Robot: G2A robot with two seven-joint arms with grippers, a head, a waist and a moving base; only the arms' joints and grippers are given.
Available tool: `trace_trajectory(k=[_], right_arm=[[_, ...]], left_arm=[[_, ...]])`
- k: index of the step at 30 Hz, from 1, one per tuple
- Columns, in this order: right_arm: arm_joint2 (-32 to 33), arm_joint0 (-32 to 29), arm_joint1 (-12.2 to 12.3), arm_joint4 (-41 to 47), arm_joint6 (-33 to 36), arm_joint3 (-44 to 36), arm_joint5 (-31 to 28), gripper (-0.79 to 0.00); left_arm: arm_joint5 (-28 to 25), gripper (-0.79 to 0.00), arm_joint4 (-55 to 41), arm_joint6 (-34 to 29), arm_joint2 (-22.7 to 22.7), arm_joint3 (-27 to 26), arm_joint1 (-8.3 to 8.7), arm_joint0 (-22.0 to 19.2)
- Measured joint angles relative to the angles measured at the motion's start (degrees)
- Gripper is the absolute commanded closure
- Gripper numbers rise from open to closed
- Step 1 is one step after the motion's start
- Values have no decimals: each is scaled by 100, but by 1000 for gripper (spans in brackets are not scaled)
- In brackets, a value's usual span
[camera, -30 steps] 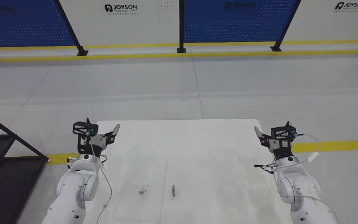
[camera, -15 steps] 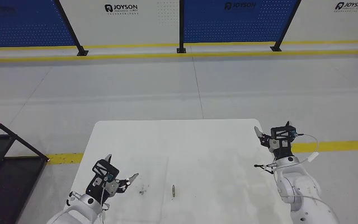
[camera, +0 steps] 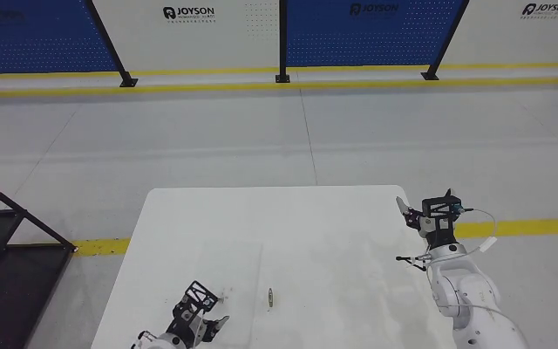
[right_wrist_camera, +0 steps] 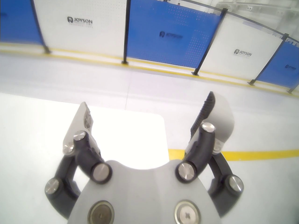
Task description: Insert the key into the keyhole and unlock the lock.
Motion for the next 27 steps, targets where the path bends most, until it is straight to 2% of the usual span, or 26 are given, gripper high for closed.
trace_trajectory(k=[3, 4, 6, 8, 21, 27], right_arm=[[0, 0, 0, 0, 0, 0, 0, -785], [0, 0, 0, 0, 0, 0, 0, -785], [0, 0, 0, 0, 0, 0, 0, -785], [0, 0, 0, 0, 0, 0, 0, -785], [0, 0, 0, 0, 0, 0, 0, -785], [0, 0, 0, 0, 0, 0, 0, -785]], left_arm=[[83, -662, 150, -140, 208, 166, -15, -203], [118, -576, 165, -160, 260, 208, -21, -255], [216, -505, 182, -193, 371, 320, -36, -375], [345, -397, 208, -240, 488, 431, -54, -494], [724, -354, 672, -528, 987, 822, -111, -940], [798, -292, 696, -523, 1055, 942, -123, -1018]])
